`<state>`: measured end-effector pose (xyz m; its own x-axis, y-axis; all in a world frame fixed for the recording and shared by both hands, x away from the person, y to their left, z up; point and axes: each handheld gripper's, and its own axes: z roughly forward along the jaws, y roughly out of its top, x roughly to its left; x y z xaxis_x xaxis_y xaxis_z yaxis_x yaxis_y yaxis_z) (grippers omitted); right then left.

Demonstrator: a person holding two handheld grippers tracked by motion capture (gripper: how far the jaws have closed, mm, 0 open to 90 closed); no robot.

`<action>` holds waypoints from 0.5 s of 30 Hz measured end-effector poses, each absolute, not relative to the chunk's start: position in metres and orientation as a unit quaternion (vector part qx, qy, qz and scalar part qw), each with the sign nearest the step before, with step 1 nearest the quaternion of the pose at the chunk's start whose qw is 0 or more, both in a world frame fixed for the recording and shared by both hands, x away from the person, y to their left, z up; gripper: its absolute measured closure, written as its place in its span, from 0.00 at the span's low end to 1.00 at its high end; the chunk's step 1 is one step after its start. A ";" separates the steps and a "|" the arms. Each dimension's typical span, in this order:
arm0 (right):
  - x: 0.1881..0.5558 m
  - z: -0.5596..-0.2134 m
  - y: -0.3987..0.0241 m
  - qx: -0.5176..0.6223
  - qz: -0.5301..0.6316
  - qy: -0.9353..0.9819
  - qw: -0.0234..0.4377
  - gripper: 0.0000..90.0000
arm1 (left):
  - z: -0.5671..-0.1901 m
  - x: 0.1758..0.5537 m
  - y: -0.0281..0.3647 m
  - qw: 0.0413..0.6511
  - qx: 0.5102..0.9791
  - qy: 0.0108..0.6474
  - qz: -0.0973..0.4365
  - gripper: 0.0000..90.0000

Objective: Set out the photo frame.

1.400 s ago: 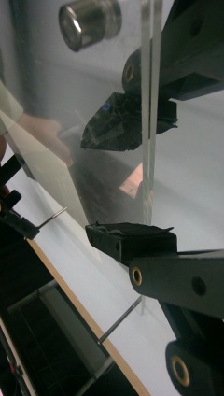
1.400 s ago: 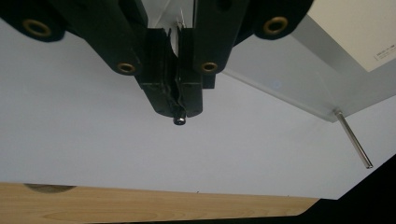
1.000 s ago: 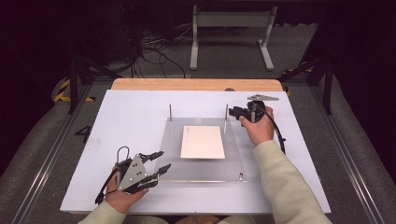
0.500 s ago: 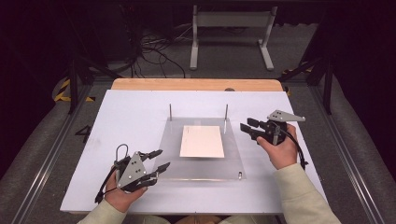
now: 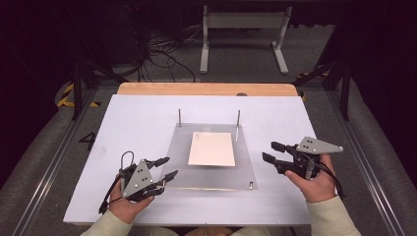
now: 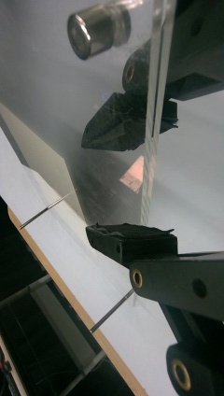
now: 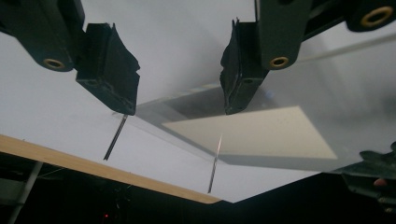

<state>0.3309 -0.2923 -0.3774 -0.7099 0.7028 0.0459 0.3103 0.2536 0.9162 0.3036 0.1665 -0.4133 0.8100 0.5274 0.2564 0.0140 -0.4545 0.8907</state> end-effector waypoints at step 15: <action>0.308 -0.398 -0.268 0.185 0.446 0.846 0.225 0.48 | -0.413 0.304 0.167 0.495 0.812 0.167 0.260 0.56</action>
